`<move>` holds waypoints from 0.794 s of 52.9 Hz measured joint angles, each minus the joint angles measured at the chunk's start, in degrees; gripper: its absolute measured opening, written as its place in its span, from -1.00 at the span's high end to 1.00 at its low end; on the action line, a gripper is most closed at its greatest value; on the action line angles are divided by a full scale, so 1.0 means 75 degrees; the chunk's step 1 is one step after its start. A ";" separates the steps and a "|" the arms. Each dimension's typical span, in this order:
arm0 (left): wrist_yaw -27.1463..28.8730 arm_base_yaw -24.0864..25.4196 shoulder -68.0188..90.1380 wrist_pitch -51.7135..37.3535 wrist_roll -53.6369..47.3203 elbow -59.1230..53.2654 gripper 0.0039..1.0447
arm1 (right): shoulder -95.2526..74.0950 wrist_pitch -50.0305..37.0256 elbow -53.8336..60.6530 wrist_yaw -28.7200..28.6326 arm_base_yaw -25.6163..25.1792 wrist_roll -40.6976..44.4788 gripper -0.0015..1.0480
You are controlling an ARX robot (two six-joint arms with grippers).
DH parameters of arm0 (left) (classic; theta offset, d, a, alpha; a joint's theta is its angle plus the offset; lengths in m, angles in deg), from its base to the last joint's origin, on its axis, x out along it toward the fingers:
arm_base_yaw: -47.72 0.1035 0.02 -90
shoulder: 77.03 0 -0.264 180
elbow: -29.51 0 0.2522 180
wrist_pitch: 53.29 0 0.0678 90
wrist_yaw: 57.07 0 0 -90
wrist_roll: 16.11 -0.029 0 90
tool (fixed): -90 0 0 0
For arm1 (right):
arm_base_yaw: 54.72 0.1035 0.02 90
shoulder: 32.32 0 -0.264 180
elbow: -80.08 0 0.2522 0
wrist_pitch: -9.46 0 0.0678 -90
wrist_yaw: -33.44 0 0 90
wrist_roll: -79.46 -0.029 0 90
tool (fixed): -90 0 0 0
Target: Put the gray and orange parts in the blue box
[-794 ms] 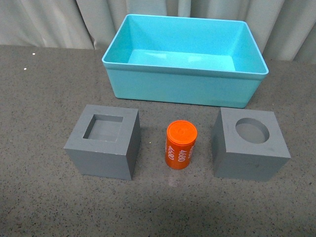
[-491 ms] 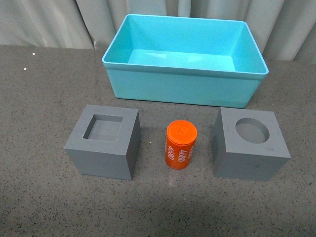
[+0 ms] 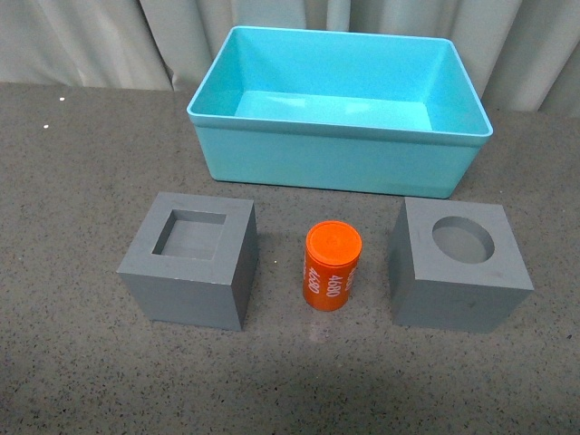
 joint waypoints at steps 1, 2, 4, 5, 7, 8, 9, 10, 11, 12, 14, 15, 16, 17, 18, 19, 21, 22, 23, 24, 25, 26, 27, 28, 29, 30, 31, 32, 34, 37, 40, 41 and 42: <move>0.0000 0.0000 0.0000 0.0000 0.0000 0.0000 -0.88 | 0.0000 0.0000 0.0000 0.0000 0.0000 0.0000 -0.81; 0.0000 0.0000 0.0000 0.0000 0.0000 0.0000 -0.88 | 0.0000 0.0000 0.0000 0.0000 0.0000 0.0000 -0.81; 0.0000 0.0000 0.0000 0.0000 0.0000 0.0000 -0.88 | 0.0000 0.0000 0.0000 0.0000 0.0000 0.0000 -0.81; 0.0000 0.0000 0.0000 0.0000 0.0000 0.0000 -0.88 | 0.0000 0.0000 0.0000 0.0000 0.0000 0.0000 -0.81; 0.0000 0.0000 0.0000 0.0000 0.0000 0.0000 -0.88 | 0.0000 0.0000 0.0000 0.0000 0.0000 0.0000 -0.81; 0.0000 0.0000 0.0000 0.0000 0.0000 0.0000 -0.88 | 0.0000 0.0000 0.0000 0.0000 0.0000 0.0000 -0.81; 0.0000 0.0000 0.0000 0.0000 0.0000 0.0000 -0.88 | 0.0000 0.0000 0.0000 0.0000 0.0000 0.0000 -0.81; 0.0000 0.0000 0.0000 0.0000 0.0000 0.0000 -0.88 | 0.0000 0.0000 0.0000 0.0000 0.0000 0.0000 -0.81; 0.0000 0.0000 0.0000 0.0000 0.0000 0.0000 -0.88 | 0.0000 0.0000 0.0000 0.0000 0.0000 0.0000 -0.81; 0.0000 0.0000 0.0000 0.0000 0.0000 0.0000 -0.88 | 0.0000 0.0000 0.0000 0.0000 0.0000 0.0000 -0.81; 0.0000 0.0000 0.0000 0.0000 0.0000 0.0000 -0.88 | 0.0000 0.0000 0.0000 0.0000 0.0000 0.0000 -0.81; 0.0000 0.0000 0.0000 0.0000 0.0000 0.0000 -0.88 | 0.0000 0.0000 0.0000 0.0000 0.0000 0.0000 -0.81; 0.0000 0.0000 0.0000 0.0000 0.0000 0.0000 -0.88 | 0.0000 0.0000 0.0000 0.0000 0.0000 0.0000 -0.81; 0.0000 0.0000 0.0000 0.0000 0.0000 0.0000 -0.88 | 0.0000 0.0000 0.0000 0.0000 0.0000 0.0000 -0.81; 0.0000 0.0000 0.0000 0.0000 0.0000 0.0000 -0.88 | 0.0000 0.0000 0.0000 0.0000 0.0000 0.0000 -0.81; 0.0000 0.0000 0.0000 0.0000 0.0000 0.0000 -0.88 | 0.0000 0.0000 0.0000 0.0000 0.0000 0.0000 -0.81; 0.0000 0.0000 0.0000 0.0000 0.0000 0.0000 -0.88 | -0.0119 0.0259 -0.0076 0.0595 0.0178 0.0522 -0.81; 0.0000 0.0000 0.0000 0.0000 0.0000 0.0000 -0.88 | -0.0350 0.0417 -0.0149 0.1052 0.0364 0.1023 -0.81; 0.0003 0.0000 0.0000 0.0000 0.0000 0.0000 -0.88 | -0.0396 0.0417 -0.0157 0.1052 0.0391 0.1023 -0.81; 0.0012 0.0000 0.0000 0.0000 0.0000 0.0000 -0.88 | -0.0615 0.0396 -0.0189 0.1332 0.0493 0.1466 -0.81; 0.0009 0.0000 0.0000 0.0000 0.0000 0.0000 -0.88 | -0.0845 0.0344 -0.0221 0.1405 0.0571 0.1784 -0.81; 0.0009 0.0000 0.0000 0.0000 0.0000 0.0000 -0.88 | -0.0976 0.0297 -0.0239 0.1408 0.0612 0.1944 -0.81; 0.0009 0.0000 0.0000 0.0000 0.0000 0.0000 -0.88 | -0.1239 0.0175 -0.0271 0.1402 0.0670 0.2203 -0.81; 0.0009 0.0000 0.0000 0.0000 0.0000 0.0000 -0.88 | -0.1521 0.0017 -0.0312 0.1367 0.0717 0.2381 -0.81; 0.0009 0.0000 0.0000 0.0000 0.0000 0.0000 -0.88 | -0.1816 -0.0157 -0.0361 0.1323 0.0758 0.2503 -0.81; 0.0006 0.0000 0.0000 0.0000 0.0000 0.0000 -0.88 | -0.2366 -0.0493 -0.0466 0.1259 0.0813 0.2646 -0.81; 0.0003 0.0000 0.0000 0.0000 0.0000 0.0000 -0.88 | -0.2725 -0.0708 -0.0530 0.1227 0.0836 0.2699 -0.81; 0.0003 0.0000 0.0000 0.0000 0.0000 0.0000 -0.88 | -0.3246 -0.1003 -0.0647 0.1166 0.0866 0.2719 -0.81; 0.0006 0.0000 0.0000 0.0000 0.0000 0.0000 -0.88 | -0.4170 -0.1443 -0.0880 0.1064 0.0938 0.2681 -0.81; 0.0009 0.0000 0.0000 0.0000 0.0000 0.0000 -0.88 | -0.5461 -0.1874 -0.1274 0.0956 0.1055 0.2468 -0.81; 0.0006 0.0000 0.0000 0.0000 0.0000 0.0000 -0.88 | -0.6918 -0.1897 -0.1784 0.0825 0.1198 0.2063 -0.81; 0.0006 0.0000 0.0000 0.0000 0.0000 0.0000 -0.88 | -0.7251 -0.1897 -0.1897 0.0799 0.1241 0.1947 -0.81; 0.0006 0.0000 0.0000 0.0000 0.0000 0.0000 -0.88 | -0.7577 -0.1888 -0.2017 0.0793 0.1285 0.1830 -0.81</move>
